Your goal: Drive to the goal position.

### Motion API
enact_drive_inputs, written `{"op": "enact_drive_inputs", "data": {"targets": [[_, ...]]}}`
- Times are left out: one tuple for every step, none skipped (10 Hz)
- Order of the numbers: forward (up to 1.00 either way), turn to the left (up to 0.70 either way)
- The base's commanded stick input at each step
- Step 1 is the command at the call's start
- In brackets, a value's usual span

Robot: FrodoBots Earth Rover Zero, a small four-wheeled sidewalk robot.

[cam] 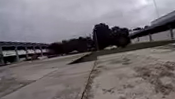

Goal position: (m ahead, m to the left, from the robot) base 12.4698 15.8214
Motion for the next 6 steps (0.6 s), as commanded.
{"op": "enact_drive_inputs", "data": {"targets": [[0.5,0.0],[0.5,0.0],[0.5,0.0],[0.5,0.0],[0.5,0.0],[0.5,0.0]]}}
